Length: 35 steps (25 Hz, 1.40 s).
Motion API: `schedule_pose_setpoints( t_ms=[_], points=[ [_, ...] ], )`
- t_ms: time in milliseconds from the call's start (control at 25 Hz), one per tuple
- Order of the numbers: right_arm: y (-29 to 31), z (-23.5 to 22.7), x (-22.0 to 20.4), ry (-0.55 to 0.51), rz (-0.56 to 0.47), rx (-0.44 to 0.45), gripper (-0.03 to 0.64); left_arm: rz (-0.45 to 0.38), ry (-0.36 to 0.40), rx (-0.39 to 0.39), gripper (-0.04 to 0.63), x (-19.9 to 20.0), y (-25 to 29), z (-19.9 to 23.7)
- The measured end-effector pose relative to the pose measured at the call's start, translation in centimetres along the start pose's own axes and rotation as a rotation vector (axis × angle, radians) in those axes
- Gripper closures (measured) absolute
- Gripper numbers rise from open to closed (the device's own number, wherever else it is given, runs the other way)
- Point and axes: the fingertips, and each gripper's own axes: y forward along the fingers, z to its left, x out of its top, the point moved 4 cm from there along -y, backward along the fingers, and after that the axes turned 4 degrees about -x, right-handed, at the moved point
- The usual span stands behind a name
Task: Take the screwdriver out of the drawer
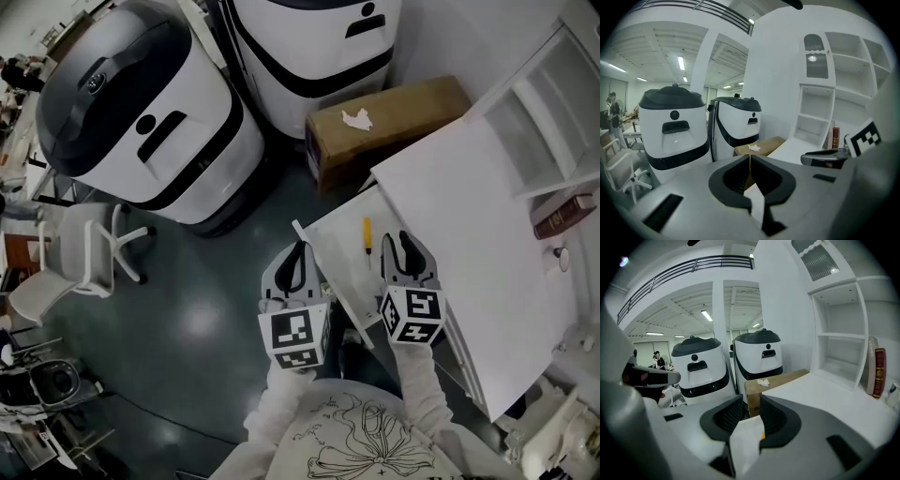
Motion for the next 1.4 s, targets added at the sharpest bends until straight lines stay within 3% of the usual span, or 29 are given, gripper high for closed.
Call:
schedule_pose_setpoints(
  t_ms=[840,1400],
  points=[
    [11.1,-1.5,-12.1,0.05,0.283,-0.001,0.499,0.213,-0.039,-0.073,0.584,-7.5,9.9,0.8],
    [15.2,-2.0,-19.5,0.048,0.423,0.014,0.494,0.293,-0.071,-0.089,0.584,-11.6,12.4,1.1]
  ],
)
